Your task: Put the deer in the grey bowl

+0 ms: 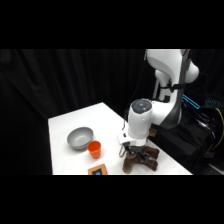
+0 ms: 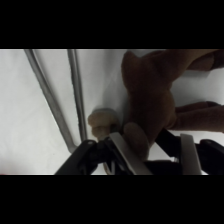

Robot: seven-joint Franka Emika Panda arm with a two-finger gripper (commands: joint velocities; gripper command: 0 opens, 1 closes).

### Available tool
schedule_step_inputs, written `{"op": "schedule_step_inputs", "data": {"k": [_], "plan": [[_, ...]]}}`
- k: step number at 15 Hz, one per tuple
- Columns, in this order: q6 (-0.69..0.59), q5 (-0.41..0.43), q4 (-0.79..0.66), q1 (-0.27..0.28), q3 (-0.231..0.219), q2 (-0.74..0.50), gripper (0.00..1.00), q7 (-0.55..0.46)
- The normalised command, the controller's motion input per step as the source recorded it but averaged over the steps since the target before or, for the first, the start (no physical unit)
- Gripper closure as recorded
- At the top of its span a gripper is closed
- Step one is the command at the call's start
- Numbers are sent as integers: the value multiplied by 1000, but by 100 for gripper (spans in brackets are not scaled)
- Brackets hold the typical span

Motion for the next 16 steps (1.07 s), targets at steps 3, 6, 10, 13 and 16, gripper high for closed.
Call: {"op": "schedule_step_inputs", "data": {"k": [3, 6, 10, 13, 16], "plan": [[121, 32, -5, 21, -51, 5, 82, -21], [88, 63, -12, -11, -27, -22, 96, -50], [-94, 85, -37, -28, -24, -204, 93, -38], [-359, 120, -63, -82, -12, -473, 93, -67], [-442, 129, 3, -129, -28, -498, 92, -122]]}}
